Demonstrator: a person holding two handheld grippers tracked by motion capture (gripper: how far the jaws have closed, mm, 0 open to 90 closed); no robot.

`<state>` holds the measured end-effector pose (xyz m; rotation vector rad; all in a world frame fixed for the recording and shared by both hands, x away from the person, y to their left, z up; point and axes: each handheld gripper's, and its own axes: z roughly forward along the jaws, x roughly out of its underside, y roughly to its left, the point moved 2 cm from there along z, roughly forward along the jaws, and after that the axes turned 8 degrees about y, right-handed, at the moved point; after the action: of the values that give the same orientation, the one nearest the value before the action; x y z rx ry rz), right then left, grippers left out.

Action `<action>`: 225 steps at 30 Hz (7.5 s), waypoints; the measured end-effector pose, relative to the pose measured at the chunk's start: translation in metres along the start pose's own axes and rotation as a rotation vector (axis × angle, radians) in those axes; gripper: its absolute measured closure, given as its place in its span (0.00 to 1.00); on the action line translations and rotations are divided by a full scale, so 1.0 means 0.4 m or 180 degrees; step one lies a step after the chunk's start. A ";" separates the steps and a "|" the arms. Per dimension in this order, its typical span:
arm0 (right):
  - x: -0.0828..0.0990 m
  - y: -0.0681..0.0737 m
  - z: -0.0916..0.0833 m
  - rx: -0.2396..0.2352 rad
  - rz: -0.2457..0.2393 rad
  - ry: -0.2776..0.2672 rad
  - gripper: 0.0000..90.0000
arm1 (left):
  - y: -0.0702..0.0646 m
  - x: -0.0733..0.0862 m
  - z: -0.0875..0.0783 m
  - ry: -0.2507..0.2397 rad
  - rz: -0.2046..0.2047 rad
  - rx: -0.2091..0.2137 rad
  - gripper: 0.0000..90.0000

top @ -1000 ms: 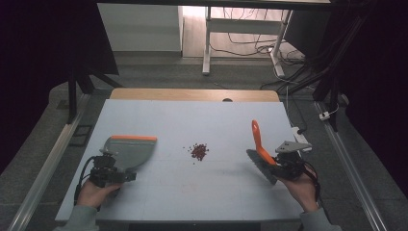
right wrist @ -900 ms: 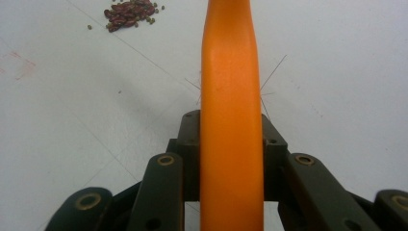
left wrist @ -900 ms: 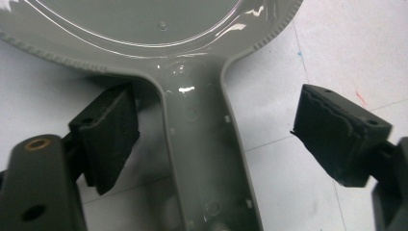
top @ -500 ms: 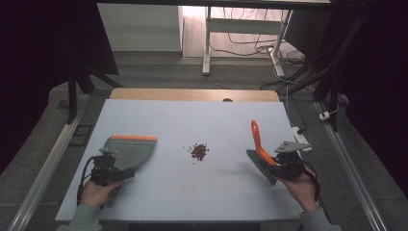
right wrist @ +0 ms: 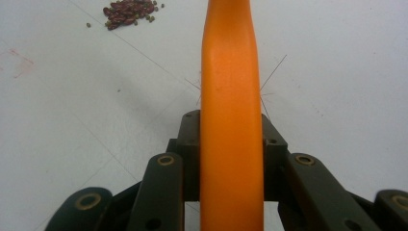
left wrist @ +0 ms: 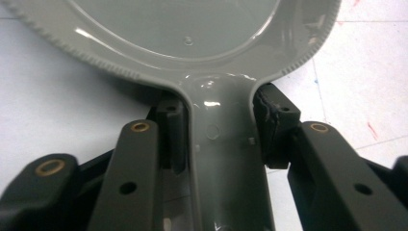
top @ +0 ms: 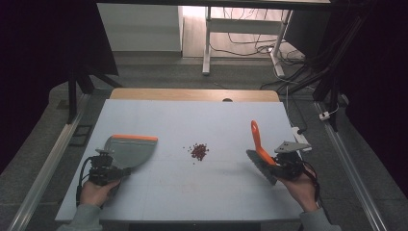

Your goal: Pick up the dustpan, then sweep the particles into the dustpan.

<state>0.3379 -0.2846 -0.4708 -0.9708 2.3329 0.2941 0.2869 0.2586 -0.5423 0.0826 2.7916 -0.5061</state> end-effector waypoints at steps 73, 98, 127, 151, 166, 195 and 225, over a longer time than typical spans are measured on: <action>-0.007 -0.001 -0.020 0.0069 0.0079 -0.0243 0.78 | -0.043 -0.009 -0.122 -0.0828 0.1442 0.0606 0.69; -0.006 0.000 -0.016 0.0058 0.0097 -0.0247 0.78 | -0.131 0.002 -0.070 -0.0516 0.1945 0.0789 0.69; -0.037 0.036 0.012 -0.0102 0.0032 -0.0256 0.78 | -0.141 0.007 -0.049 -0.0037 0.2080 0.0789 0.69; -0.226 0.082 0.156 -0.0302 -0.0052 -0.0171 0.78 | -0.152 0.017 -0.033 0.0253 0.2237 0.0760 0.69; -0.325 0.077 0.205 -0.0222 -0.0018 -0.0121 0.78 | -0.154 0.017 -0.025 0.0318 0.2204 0.0710 0.69; -0.413 0.055 0.322 0.0060 -0.0077 0.0235 0.78 | -0.159 0.013 0.000 0.0514 0.2093 0.0784 0.69; -0.430 0.138 0.405 0.0074 -0.0429 0.0506 0.78 | -0.165 0.004 0.026 0.0672 0.2074 0.0829 0.69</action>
<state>0.4661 -0.0802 -0.4993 -1.1719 2.3921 0.1396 0.2811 0.1930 -0.5301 1.1100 2.6463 -0.7042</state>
